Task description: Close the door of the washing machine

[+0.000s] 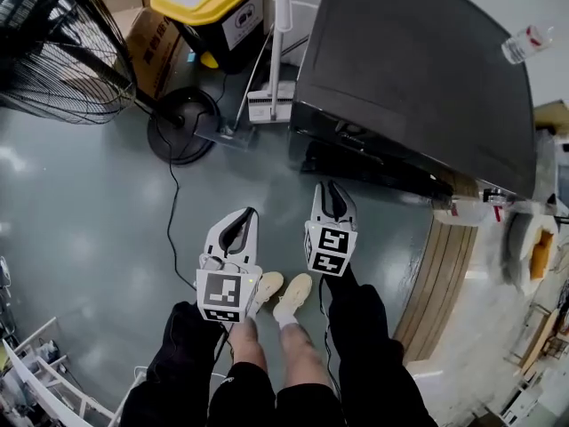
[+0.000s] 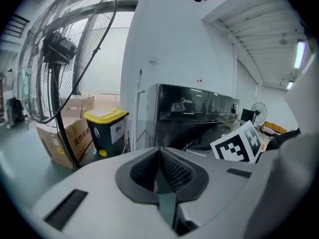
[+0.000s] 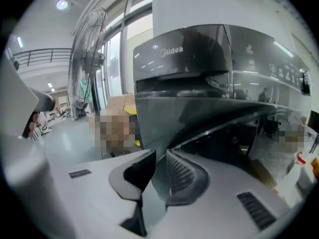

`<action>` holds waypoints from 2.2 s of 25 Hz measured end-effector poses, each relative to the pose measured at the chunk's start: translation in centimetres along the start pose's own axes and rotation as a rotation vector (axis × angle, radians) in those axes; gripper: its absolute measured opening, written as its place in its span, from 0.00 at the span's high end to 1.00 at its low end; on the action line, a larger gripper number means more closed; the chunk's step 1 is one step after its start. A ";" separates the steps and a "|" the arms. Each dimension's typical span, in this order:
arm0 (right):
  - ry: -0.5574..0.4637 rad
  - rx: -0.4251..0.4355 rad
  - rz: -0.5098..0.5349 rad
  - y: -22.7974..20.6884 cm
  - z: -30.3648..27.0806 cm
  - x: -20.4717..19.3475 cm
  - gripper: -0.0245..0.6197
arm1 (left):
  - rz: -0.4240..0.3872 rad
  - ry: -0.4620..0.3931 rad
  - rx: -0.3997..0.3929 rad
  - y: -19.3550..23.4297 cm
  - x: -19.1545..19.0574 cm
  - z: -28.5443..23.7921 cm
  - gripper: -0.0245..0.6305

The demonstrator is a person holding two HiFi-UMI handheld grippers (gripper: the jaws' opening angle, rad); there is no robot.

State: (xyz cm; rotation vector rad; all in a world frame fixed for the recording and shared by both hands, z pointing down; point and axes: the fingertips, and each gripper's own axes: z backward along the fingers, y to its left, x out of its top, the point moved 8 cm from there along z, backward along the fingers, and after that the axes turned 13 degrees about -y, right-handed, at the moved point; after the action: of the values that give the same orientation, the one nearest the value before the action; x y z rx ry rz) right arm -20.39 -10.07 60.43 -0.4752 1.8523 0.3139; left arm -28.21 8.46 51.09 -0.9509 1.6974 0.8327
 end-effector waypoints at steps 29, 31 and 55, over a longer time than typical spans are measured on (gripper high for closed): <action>-0.394 -0.058 -0.021 0.4 31.6 30.3 0.94 | -0.110 -0.296 -0.171 -9.9 26.8 18.0 0.92; -0.409 -0.071 -0.008 0.4 33.1 30.8 0.94 | -0.117 -0.303 -0.178 -10.1 27.3 18.9 0.92; -0.436 -0.071 0.014 -0.6 38.0 32.3 0.94 | -0.169 -0.306 -0.236 -13.4 29.2 20.4 0.92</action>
State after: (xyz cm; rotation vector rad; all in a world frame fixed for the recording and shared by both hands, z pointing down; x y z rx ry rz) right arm 2.79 0.66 17.60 -0.4049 1.4247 0.4553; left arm -14.02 13.74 16.21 -1.0492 1.2588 1.0230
